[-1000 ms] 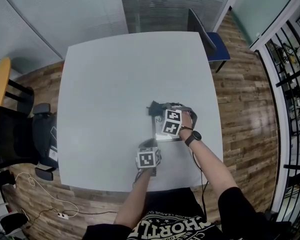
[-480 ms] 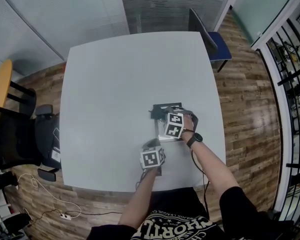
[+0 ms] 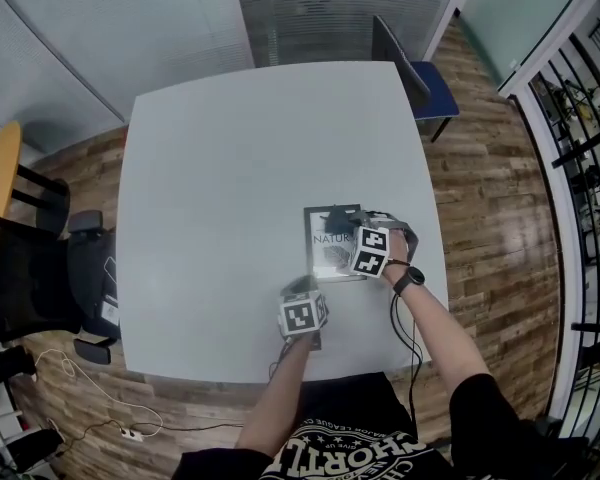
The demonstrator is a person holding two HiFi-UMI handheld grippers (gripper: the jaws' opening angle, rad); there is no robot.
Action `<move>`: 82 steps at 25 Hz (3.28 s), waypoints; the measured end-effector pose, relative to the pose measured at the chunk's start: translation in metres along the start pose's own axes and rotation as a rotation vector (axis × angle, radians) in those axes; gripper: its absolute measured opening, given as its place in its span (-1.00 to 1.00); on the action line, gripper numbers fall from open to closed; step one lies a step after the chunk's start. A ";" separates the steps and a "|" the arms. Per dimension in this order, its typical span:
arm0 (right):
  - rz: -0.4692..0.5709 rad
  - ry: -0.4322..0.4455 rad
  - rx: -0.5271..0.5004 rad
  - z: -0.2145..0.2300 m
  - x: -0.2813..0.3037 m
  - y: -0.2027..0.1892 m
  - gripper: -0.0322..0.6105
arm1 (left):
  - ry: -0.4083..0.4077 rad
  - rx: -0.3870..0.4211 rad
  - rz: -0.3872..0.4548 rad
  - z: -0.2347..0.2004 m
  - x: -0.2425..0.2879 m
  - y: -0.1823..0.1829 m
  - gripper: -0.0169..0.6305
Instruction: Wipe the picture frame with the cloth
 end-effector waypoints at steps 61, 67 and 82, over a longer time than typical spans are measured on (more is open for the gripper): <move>0.046 0.151 0.023 -0.031 -0.016 0.017 -0.68 | -0.036 -0.057 0.026 0.003 -0.009 -0.008 -0.96; 0.066 0.133 0.117 -0.034 -0.019 -0.007 -0.68 | -0.035 -0.051 0.029 0.002 -0.009 -0.006 -0.96; 0.239 0.226 0.118 -0.036 -0.019 0.068 -0.68 | -0.070 -0.054 0.027 0.000 -0.011 -0.007 -0.96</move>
Point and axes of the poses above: the fingertips, and each gripper's own axes: x forward along the fingers, z to its right, y out of its top, the point moved 9 cm from there along -x, backward along the fingers, and after that the axes turned 13 degrees about -x, right-handed, at the moved point
